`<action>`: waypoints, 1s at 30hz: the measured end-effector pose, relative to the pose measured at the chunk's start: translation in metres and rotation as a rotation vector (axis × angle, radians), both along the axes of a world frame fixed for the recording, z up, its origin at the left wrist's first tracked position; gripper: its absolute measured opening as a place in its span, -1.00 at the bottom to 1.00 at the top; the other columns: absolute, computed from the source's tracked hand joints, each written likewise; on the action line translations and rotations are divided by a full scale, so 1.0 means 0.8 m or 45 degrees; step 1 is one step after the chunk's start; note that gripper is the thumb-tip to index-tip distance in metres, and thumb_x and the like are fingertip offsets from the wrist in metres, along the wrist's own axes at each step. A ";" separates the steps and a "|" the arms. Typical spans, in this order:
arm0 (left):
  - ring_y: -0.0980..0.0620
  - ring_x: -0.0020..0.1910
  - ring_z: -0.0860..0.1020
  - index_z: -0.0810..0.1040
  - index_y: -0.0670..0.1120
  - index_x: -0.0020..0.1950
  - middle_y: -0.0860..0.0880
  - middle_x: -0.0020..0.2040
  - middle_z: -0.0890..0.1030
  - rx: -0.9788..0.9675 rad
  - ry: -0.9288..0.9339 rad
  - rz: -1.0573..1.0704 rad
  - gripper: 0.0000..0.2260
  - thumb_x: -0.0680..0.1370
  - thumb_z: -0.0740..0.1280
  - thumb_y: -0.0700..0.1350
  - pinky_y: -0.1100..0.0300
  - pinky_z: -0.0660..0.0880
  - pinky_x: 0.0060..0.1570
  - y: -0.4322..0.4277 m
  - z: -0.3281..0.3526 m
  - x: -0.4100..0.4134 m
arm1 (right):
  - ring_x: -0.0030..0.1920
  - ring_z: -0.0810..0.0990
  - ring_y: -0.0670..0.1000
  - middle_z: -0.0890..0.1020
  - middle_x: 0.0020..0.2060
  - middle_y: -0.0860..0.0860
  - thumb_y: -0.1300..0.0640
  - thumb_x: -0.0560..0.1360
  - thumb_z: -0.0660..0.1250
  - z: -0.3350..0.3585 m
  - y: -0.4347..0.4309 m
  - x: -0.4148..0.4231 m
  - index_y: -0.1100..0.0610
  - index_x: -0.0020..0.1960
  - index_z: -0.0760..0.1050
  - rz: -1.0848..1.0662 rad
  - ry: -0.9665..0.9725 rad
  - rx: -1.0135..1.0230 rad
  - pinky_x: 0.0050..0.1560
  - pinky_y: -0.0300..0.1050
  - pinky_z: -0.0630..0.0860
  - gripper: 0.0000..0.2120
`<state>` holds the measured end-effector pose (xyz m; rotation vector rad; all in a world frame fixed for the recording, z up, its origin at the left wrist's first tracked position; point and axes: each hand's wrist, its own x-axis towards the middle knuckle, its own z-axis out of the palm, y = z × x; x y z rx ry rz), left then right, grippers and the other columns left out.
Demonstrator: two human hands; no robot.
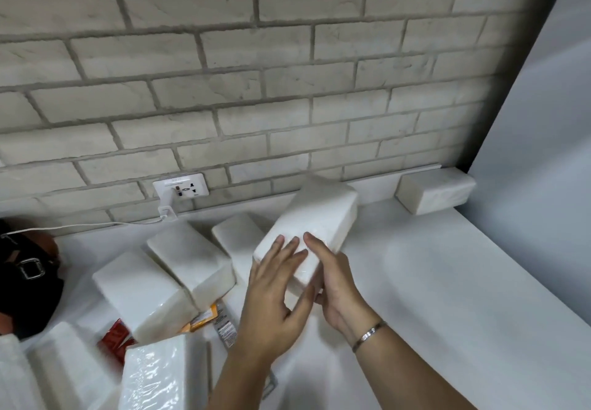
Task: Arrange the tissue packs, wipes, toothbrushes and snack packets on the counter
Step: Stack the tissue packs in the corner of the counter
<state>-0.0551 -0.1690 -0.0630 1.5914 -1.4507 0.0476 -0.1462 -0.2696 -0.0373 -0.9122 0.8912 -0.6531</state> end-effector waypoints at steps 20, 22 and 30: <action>-0.12 0.05 0.72 0.49 0.13 0.36 -0.08 0.09 0.74 0.390 1.755 0.265 -0.47 0.43 0.56 -0.01 -0.03 0.64 0.05 -0.180 -0.028 -0.162 | 0.26 0.57 -0.02 0.60 0.27 -0.09 -0.28 0.31 0.50 -0.077 -0.113 -0.196 -0.11 0.39 0.44 -0.397 0.292 -0.059 0.22 0.05 0.53 -0.29; -0.11 0.09 0.69 0.48 0.16 0.38 -0.07 0.12 0.71 0.476 1.698 0.319 -0.33 0.29 0.57 0.08 -0.10 0.62 0.16 -0.196 -0.034 -0.171 | 0.41 0.42 0.00 0.42 0.39 -0.06 -0.19 0.35 0.50 -0.092 -0.130 -0.217 -0.13 0.54 0.27 -0.580 0.489 -0.454 0.42 0.10 0.41 -0.18; -0.07 0.20 0.68 0.56 0.20 0.31 0.04 0.20 0.72 0.516 1.564 0.153 -0.77 0.66 0.30 0.09 -0.18 0.52 0.33 -0.241 -0.069 -0.211 | 0.58 0.23 0.00 0.31 0.56 -0.10 -0.19 0.55 0.22 -0.127 -0.173 -0.268 -0.24 0.51 0.32 -0.112 1.060 -1.427 0.45 0.13 0.36 -0.48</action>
